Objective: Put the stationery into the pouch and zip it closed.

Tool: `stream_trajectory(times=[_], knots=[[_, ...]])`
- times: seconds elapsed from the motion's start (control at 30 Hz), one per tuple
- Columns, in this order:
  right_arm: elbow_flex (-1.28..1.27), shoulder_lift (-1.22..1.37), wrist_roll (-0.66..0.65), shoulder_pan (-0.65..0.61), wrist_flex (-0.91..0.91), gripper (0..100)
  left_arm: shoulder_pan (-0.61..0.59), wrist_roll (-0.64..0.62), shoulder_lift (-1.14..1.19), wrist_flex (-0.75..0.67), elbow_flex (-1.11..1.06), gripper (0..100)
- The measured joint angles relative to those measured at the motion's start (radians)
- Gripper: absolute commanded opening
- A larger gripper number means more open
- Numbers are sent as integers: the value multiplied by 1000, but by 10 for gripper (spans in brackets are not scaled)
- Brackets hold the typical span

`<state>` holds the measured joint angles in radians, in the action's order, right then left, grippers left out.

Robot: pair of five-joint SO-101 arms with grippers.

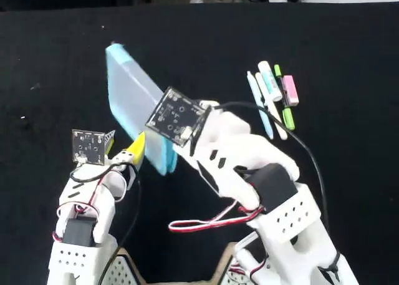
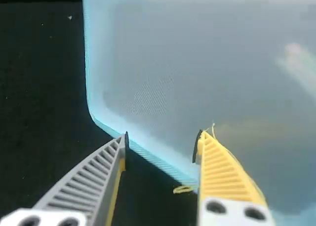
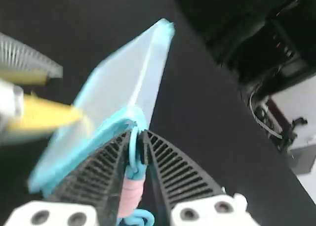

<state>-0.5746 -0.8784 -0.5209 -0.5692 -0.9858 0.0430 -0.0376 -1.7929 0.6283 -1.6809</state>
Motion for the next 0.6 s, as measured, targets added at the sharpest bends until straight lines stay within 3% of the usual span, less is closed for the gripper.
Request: stream_trajectory(times=[0.2, 0.6], knots=[[0, 0, 137, -69, 138, 10, -2, -75, 0, 6, 0, 237], [0, 0, 157, -137, 110, 11, 14, -89, 0, 6, 0, 234]])
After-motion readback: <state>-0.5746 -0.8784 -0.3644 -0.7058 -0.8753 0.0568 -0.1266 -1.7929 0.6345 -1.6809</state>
